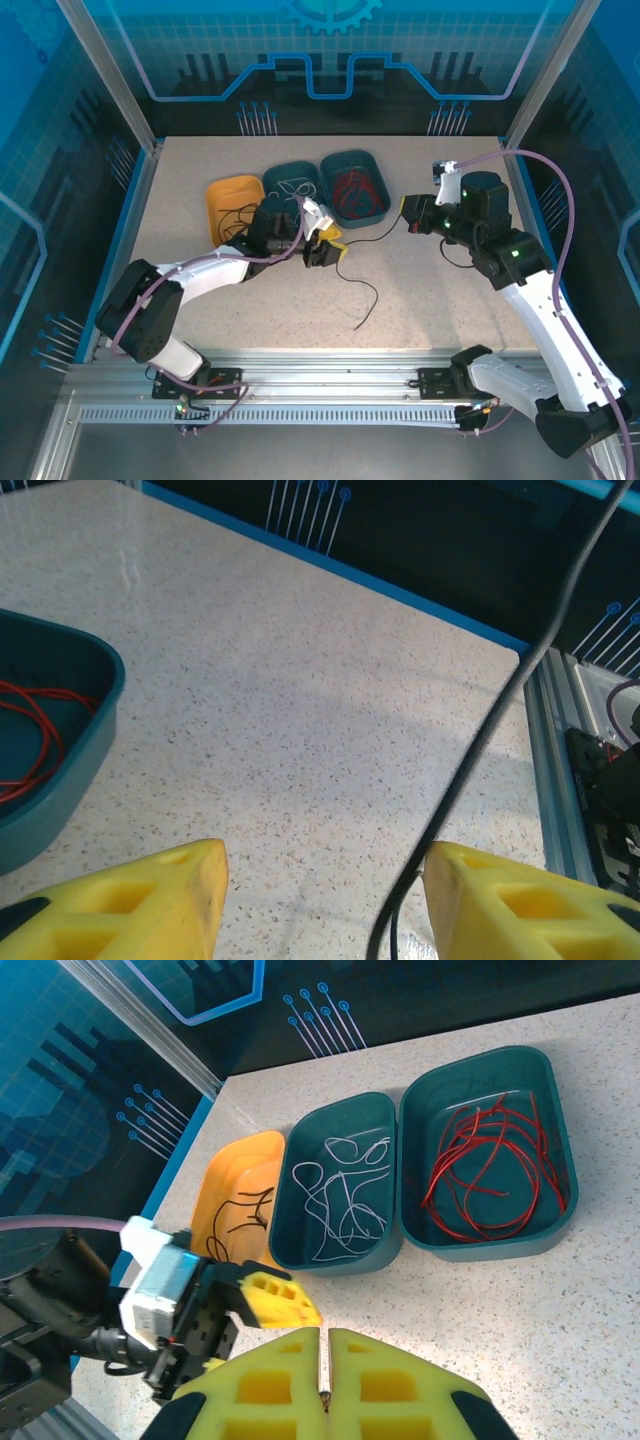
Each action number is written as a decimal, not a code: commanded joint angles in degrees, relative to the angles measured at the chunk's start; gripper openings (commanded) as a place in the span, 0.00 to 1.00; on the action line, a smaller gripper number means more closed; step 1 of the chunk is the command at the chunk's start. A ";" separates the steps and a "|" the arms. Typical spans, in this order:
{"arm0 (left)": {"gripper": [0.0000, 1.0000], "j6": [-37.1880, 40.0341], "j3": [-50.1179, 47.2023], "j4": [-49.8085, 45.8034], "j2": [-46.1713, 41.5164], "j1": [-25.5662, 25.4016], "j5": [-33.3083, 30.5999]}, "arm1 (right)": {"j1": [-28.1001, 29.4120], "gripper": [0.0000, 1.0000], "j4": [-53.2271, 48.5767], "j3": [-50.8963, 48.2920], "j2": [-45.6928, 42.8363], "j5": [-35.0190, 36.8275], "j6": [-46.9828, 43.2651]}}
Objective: Untangle the cables
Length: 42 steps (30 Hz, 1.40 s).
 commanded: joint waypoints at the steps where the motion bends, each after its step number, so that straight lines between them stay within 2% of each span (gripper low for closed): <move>1: 0.52 1.30 3.03 -1.99 2.63 -1.32 1.20 | 1.11 0.00 1.50 2.33 -0.21 -1.13 0.44; 3: 0.45 0.61 3.95 -2.26 3.77 -1.54 1.32 | 1.21 0.00 1.51 2.41 -0.38 -0.98 0.35; 6: 0.20 -1.15 3.97 -1.16 3.72 -1.56 0.12 | 1.31 0.00 0.68 2.12 -0.49 0.73 0.25; 9: 0.01 -2.83 2.91 -0.70 1.74 -1.42 -5.32 | 1.30 0.00 -1.26 1.18 -0.61 4.49 0.20; 12: 0.00 -5.39 1.59 -0.37 -1.81 -0.71 -10.18 | 1.29 0.00 -4.75 -0.89 -0.42 10.71 0.63; 16: 0.00 -8.73 -0.26 2.44 -7.16 -0.14 -11.66 | 1.22 0.00 -6.54 -6.71 0.36 16.15 3.20; 24: 0.00 -12.33 0.43 1.13 -15.83 -0.14 -16.99 | 1.99 0.00 2.36 -17.47 7.23 12.00 9.40; 29: 0.00 -15.42 0.67 1.47 -18.46 -0.11 -16.50 | 6.10 0.00 13.27 -17.71 14.70 6.46 11.98; 31: 0.00 -16.24 0.45 1.93 -19.68 -0.15 -18.07 | 8.28 0.00 17.29 -16.25 18.62 4.62 12.66; 34: 0.00 -14.90 2.14 -2.32 -21.78 -0.03 -22.46 | 11.71 0.00 18.03 -11.60 24.01 3.94 11.90; 35: 0.00 -13.87 3.09 -4.72 -22.42 -0.02 -24.16 | 12.68 0.01 17.71 -10.13 25.32 3.94 11.31; 37: 0.00 -11.55 4.97 -9.95 -23.36 0.39 -27.35 | 13.75 0.13 17.37 -7.88 26.61 3.93 10.45; 41: 0.00 -7.37 7.64 -19.06 -24.75 2.82 -32.11 | 13.63 0.26 14.74 -4.45 25.59 5.48 8.05; 42: 0.00 -6.61 7.77 -20.33 -25.23 3.88 -32.83 | 13.38 0.32 13.60 -3.50 24.86 5.66 6.82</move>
